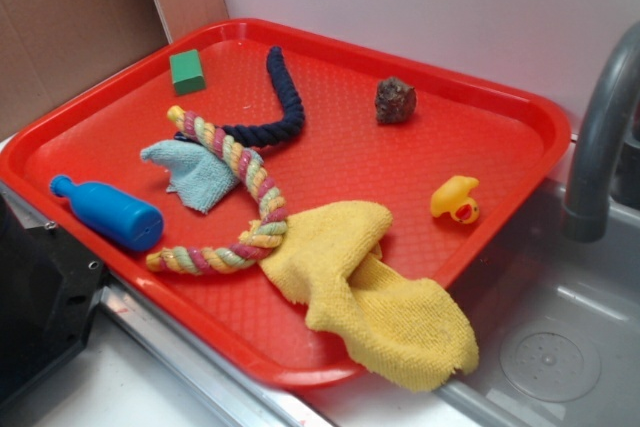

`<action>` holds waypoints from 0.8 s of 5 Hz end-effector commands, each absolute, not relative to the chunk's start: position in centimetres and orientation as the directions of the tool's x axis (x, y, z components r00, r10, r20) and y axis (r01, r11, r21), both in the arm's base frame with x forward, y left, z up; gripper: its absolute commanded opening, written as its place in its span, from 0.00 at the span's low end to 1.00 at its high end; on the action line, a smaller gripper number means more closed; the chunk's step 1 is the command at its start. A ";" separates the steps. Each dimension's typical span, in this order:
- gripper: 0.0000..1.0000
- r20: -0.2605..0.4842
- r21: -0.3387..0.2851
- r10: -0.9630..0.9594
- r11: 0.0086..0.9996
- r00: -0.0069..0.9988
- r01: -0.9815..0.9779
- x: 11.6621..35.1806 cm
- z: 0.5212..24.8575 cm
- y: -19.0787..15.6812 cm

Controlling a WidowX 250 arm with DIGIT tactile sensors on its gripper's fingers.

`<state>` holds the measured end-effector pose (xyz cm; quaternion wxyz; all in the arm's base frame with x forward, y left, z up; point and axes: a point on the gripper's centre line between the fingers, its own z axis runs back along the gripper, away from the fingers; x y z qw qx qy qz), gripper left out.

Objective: Grab the green block.

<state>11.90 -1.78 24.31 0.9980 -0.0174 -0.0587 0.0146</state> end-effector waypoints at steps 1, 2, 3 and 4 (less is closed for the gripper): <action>1.00 0.117 -0.036 0.031 0.999 0.993 -0.027 11.9 24.3 -1.8; 1.00 0.141 0.047 0.265 0.960 0.954 -0.274 14.1 20.4 3.2; 1.00 0.217 0.057 0.483 0.861 0.848 -0.505 15.0 18.2 8.6; 1.00 0.267 0.048 0.592 0.780 0.761 -0.624 17.4 15.3 11.3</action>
